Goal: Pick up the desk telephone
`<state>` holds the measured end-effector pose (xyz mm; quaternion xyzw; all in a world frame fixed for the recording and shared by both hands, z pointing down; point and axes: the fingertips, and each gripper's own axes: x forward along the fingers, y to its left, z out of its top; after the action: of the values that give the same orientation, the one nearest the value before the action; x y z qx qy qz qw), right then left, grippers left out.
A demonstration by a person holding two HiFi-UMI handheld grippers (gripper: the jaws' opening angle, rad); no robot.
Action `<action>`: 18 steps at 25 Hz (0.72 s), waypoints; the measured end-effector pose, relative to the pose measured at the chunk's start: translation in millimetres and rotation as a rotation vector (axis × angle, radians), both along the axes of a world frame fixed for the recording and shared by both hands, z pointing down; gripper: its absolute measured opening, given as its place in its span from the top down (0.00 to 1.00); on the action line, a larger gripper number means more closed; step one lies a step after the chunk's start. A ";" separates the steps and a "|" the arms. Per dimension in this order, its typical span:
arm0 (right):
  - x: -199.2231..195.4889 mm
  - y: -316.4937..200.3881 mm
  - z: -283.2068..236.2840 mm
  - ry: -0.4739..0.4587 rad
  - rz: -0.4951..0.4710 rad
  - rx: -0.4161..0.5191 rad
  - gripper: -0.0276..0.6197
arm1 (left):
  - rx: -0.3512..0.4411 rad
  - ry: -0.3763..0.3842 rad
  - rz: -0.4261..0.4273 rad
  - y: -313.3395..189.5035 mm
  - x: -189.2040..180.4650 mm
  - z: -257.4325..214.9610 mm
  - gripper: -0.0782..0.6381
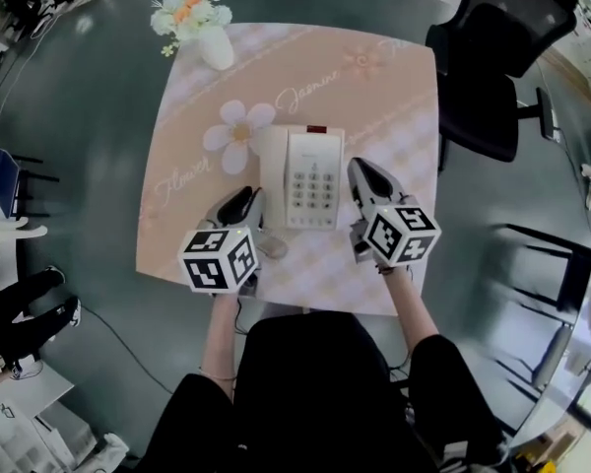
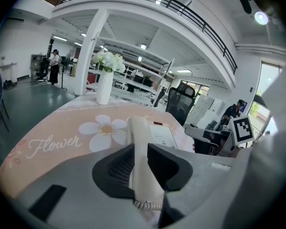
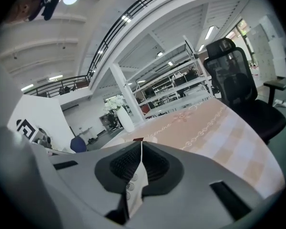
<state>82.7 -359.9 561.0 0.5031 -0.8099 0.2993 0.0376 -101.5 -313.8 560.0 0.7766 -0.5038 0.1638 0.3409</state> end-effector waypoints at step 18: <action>-20.0 -24.3 52.5 -0.231 0.071 -0.243 0.60 | -0.179 0.146 0.064 -25.7 27.0 56.2 0.46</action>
<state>62.7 -384.2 613.5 0.4854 -0.7484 0.4520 -0.0058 -74.5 -339.5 616.2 0.7686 -0.4360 0.1619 0.4392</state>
